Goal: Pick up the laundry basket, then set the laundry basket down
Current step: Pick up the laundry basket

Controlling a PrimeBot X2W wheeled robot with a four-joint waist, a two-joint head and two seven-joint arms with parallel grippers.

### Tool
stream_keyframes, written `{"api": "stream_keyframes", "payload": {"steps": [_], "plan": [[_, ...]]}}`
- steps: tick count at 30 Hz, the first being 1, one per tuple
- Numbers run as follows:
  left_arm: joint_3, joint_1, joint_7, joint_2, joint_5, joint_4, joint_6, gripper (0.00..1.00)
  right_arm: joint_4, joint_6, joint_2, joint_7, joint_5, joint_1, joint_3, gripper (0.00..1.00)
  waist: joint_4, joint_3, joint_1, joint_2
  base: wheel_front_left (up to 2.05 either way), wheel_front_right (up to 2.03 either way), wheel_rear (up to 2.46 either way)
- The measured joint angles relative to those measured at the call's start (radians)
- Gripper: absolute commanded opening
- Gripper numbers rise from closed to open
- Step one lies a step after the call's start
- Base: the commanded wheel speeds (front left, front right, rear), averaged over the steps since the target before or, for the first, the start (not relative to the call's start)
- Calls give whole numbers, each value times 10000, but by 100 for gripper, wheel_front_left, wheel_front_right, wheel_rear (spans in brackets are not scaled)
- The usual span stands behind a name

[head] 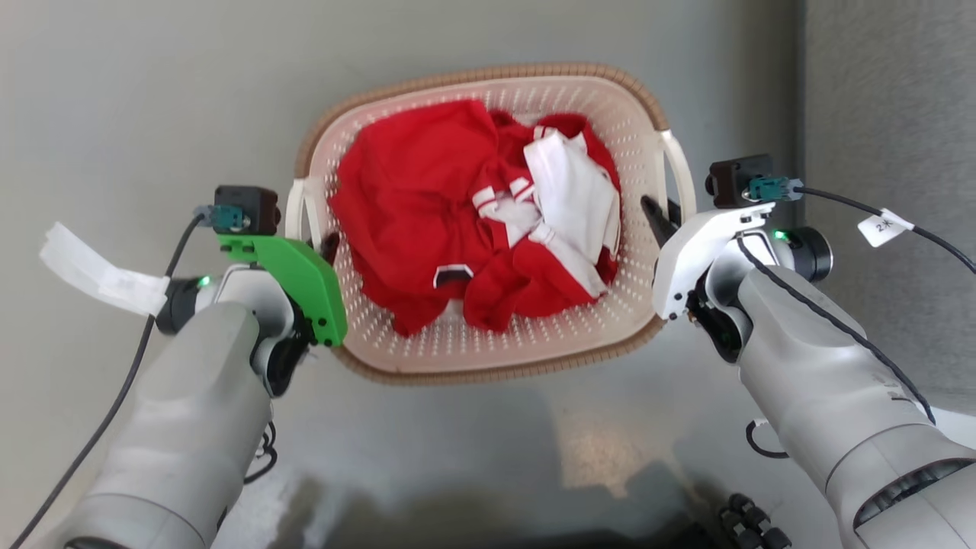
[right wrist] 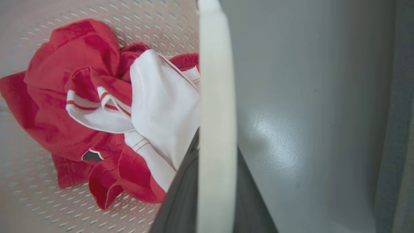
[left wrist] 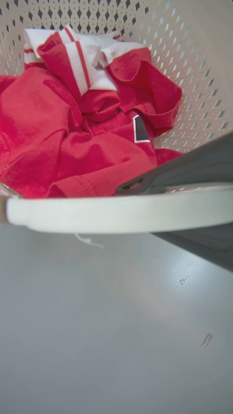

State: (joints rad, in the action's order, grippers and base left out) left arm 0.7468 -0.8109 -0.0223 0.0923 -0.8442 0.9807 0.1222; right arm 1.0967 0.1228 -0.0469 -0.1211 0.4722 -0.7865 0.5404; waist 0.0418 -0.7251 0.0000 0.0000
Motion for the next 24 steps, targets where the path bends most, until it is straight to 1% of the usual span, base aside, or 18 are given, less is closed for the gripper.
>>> {"api": "stream_keyframes", "payload": {"steps": [4, 5, 10, 16, 19, 24], "plan": [[146, 294, -403, 2, -242, 104, -2, 0, 23, -2, -13, 589, 364, 127, 326, 0, 68, 533, 0, 0, 0, 0, 0], [146, 294, -403, 2, -242, 104, -2, 0, 23, -2, -13, 589, 364, 127, 326, 0, 68, 533, 0, 0, 0, 0, 0], [291, 536, -754, 67, -677, 184, 0, 0, 33, -6, -12, 1160, 832, 294, 669, 0, 157, 1203, 0, 0, 0, 0, 0], [418, 744, -1114, 107, -899, 253, 0, 0, 84, -12, 4, 1722, 1202, 407, 972, 0, 266, 2024, 0, 0, 0, 0, 0], [577, 1090, -1498, 104, -1277, 374, 0, 0, 92, -13, 10, 2159, 1452, 686, 1281, 0, 334, 2570, 0, 0, 0, 0, 0], [746, 1479, -1927, 82, -1438, 456, 0, 0, 94, -27, 10, 2658, 1743, 1047, 1597, 0, 404, 3259, 0, 0, 0, 0, 0]]}}
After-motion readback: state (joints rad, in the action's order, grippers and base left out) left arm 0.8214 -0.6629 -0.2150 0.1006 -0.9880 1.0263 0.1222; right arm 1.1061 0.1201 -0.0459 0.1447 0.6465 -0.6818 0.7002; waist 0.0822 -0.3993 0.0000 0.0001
